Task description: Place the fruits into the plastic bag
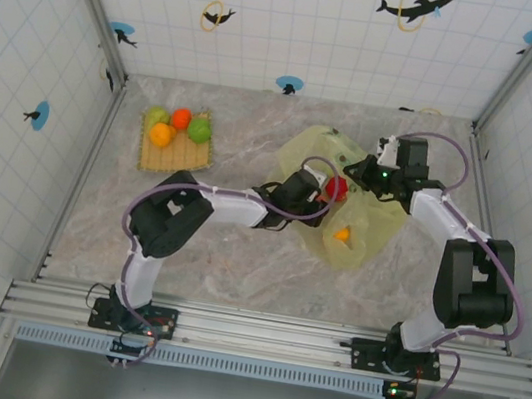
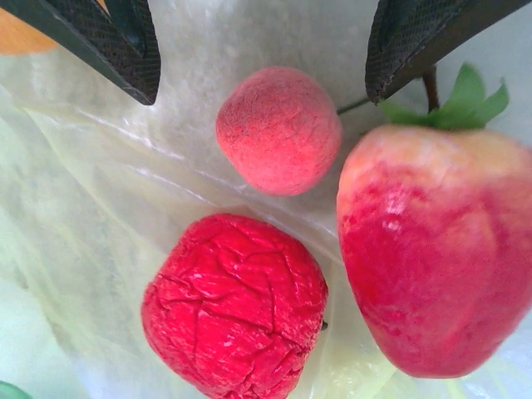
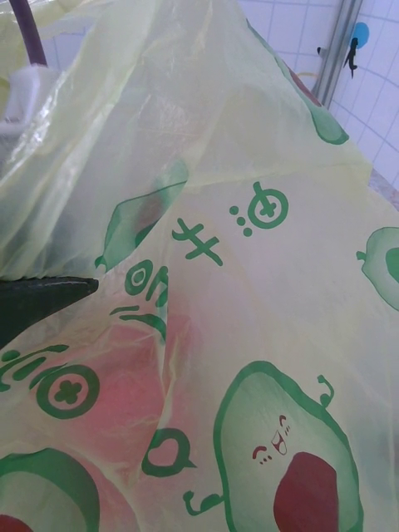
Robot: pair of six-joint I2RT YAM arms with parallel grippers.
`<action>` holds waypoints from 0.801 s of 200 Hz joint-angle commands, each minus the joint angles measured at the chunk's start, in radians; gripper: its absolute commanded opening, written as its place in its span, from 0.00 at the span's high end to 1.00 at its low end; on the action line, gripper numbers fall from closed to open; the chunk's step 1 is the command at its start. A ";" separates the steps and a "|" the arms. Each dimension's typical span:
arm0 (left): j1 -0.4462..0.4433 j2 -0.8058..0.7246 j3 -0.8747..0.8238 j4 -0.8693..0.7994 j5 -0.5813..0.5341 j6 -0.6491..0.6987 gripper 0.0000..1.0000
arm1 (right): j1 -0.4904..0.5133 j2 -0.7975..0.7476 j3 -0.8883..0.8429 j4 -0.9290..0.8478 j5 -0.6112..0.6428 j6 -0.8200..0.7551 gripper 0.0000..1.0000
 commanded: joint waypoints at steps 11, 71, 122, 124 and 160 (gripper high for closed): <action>-0.008 -0.167 -0.115 0.046 0.102 0.004 0.27 | -0.003 -0.029 0.008 -0.016 0.013 -0.016 1.00; -0.009 -0.371 -0.370 0.139 0.352 -0.097 0.22 | -0.003 -0.020 -0.006 -0.009 0.017 -0.018 1.00; -0.012 -0.454 -0.475 0.062 0.183 -0.276 0.23 | -0.003 -0.009 -0.003 -0.004 0.013 -0.018 1.00; -0.012 -0.452 -0.474 0.054 0.178 -0.286 0.24 | -0.003 -0.008 -0.003 -0.004 0.013 -0.018 1.00; -0.012 -0.390 -0.476 0.141 0.208 -0.428 0.24 | -0.001 -0.005 0.000 -0.001 0.010 -0.018 1.00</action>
